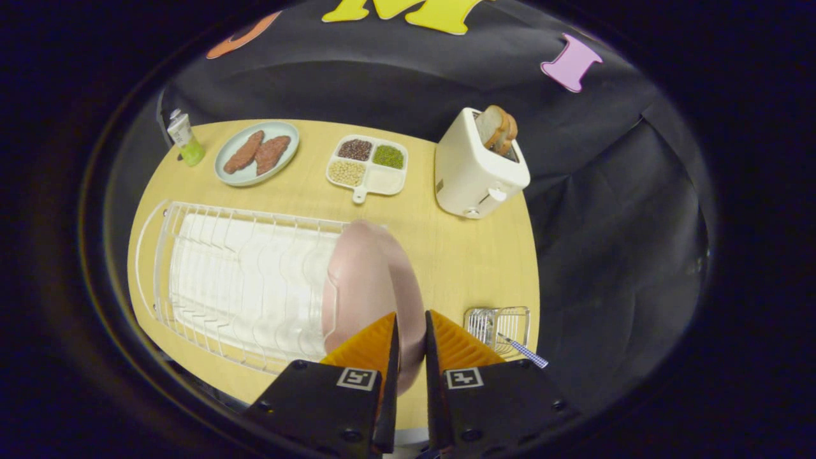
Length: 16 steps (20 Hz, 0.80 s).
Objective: Take the plate from the dish rack, then take the spoon from the basket and place it into the plate.
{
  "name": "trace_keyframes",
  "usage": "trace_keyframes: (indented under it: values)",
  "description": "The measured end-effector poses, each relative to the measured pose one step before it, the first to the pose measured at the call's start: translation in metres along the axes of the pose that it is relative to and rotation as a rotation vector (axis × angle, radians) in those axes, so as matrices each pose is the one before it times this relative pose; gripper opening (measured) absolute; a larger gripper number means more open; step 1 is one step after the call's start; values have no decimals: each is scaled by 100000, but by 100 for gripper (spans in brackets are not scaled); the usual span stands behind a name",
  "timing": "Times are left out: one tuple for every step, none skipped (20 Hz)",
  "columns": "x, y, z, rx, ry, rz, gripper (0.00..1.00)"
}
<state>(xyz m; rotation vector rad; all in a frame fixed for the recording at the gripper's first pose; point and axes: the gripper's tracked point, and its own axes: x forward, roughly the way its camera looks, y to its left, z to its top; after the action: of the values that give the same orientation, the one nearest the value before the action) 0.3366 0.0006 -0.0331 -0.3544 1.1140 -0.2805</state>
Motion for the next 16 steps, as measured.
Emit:
trace_keyframes:
  values:
    - [14, -248, 35, -247, 295, -187, 25]
    - [75, -201, -79, 1198, 503, -773, 25]
    - [3, 36, -73, 1565, -283, -438, 24]
    - [-69, 69, 17, 341, -731, -867, 22]
    - [-34, -33, -165, 1239, -79, -1491, 18]
    - [-261, 192, 1, 1053, -836, -1298, 18]
    - [-194, 55, -136, 313, -614, -2393, 16]
    - [-404, 46, -40, 489, -1136, -2144, 17]
    - [-310, 128, -73, 318, -915, -2911, 16]
    - [-525, -32, -52, 1031, -1003, -2823, 16]
    - [-292, 18, 115, 567, -1795, -2683, 16]
    - [-351, -25, -54, -222, -1358, -2865, 16]
    - [-402, -381, -86, -665, -2201, -3036, 16]
    - [-566, -137, 140, 80, -2006, -1290, 16]
    - [-434, 93, -318, 1380, -1539, 711, 16]
    - [-536, 132, -193, 1282, -1363, 1525, 16]
